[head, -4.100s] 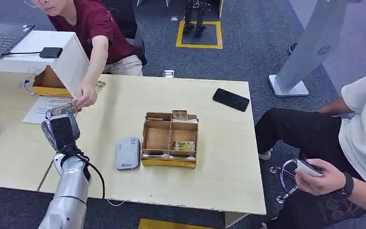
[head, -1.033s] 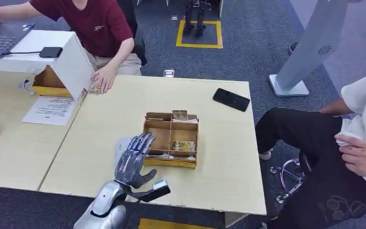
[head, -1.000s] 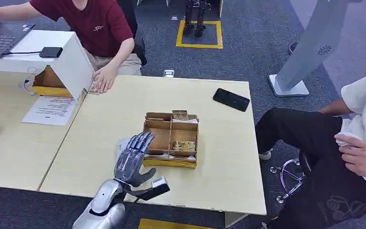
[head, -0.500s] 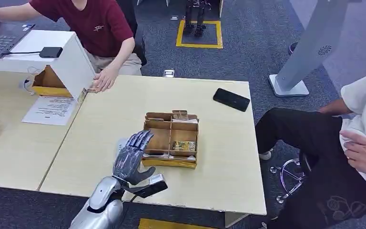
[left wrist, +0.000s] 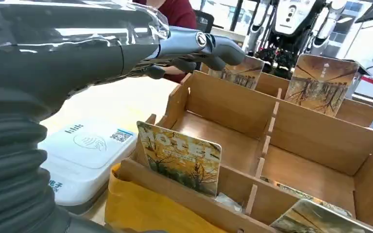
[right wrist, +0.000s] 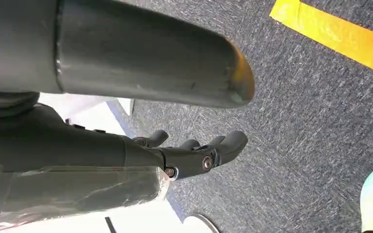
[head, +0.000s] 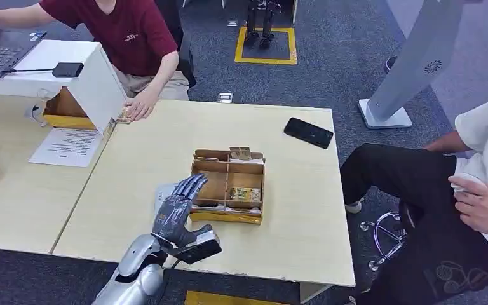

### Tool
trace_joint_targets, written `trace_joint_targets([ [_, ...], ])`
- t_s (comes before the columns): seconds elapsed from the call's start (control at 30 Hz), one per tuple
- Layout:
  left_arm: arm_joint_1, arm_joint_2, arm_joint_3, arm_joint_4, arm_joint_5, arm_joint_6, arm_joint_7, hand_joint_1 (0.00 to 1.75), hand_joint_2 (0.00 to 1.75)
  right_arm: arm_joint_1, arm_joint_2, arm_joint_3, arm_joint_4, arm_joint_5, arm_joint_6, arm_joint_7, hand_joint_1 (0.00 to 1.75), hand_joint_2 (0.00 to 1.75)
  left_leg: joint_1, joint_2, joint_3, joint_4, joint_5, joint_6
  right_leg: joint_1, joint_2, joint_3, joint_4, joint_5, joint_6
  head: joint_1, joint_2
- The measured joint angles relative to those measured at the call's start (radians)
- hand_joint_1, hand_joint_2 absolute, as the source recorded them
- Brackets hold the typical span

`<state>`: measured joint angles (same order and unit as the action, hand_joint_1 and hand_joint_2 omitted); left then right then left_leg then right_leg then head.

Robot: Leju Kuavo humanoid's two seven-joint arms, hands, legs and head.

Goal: Pass the card to the sensor for recognition and then transmit it.

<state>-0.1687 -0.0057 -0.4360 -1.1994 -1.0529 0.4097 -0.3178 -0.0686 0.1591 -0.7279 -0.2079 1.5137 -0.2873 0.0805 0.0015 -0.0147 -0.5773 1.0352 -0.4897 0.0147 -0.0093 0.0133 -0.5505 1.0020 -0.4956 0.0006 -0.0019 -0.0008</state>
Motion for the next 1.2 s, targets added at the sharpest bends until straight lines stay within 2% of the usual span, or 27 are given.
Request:
trace_joint_targets([
  [0.63, 0.010, 0.004, 0.000, 0.000, -0.024, 0.011, 0.015, 0.00, 1.75, 0.000, 0.000, 0.000, 0.000, 0.000, 0.001, 0.001, 0.00, 0.00, 0.000, 0.000, 0.000, 0.000, 0.000, 0.000, 0.000, 0.000, 0.000, 0.000, 0.000, 0.000, 0.000, 0.000],
  [0.67, 0.010, 0.005, 0.000, 0.000, -0.024, 0.011, 0.015, 0.63, 1.75, 0.000, 0.000, 0.000, 0.000, 0.000, 0.001, 0.000, 0.00, 0.00, 0.000, 0.000, 0.000, 0.000, 0.000, 0.000, 0.000, 0.000, 0.000, 0.000, 0.000, 0.000, 0.000, 0.000],
  [0.7, 0.010, 0.006, 0.000, 0.000, -0.025, 0.011, 0.016, 1.75, 1.75, 0.000, 0.000, 0.000, 0.000, 0.000, 0.001, 0.000, 0.00, 0.00, 0.000, 0.000, 0.000, 0.000, 0.000, 0.000, 0.000, 0.000, 0.000, 0.000, 0.000, 0.000, 0.000, 0.000],
  [1.07, 0.013, 0.008, 0.007, 0.000, -0.043, 0.029, 0.027, 1.71, 1.75, 0.000, 0.000, 0.000, 0.000, 0.000, 0.000, -0.005, 0.00, 0.00, 0.000, 0.000, 0.000, 0.000, 0.000, 0.000, 0.000, 0.000, 0.000, 0.000, 0.000, 0.000, 0.000, 0.000],
  [1.2, 0.012, 0.008, 0.011, 0.000, -0.042, 0.029, 0.027, 1.75, 1.75, 0.000, 0.000, 0.000, 0.000, 0.000, 0.000, -0.006, 0.00, 0.00, 0.000, 0.000, 0.000, 0.000, 0.000, 0.000, 0.000, 0.000, 0.000, 0.000, 0.000, 0.000, 0.000, 0.000],
])
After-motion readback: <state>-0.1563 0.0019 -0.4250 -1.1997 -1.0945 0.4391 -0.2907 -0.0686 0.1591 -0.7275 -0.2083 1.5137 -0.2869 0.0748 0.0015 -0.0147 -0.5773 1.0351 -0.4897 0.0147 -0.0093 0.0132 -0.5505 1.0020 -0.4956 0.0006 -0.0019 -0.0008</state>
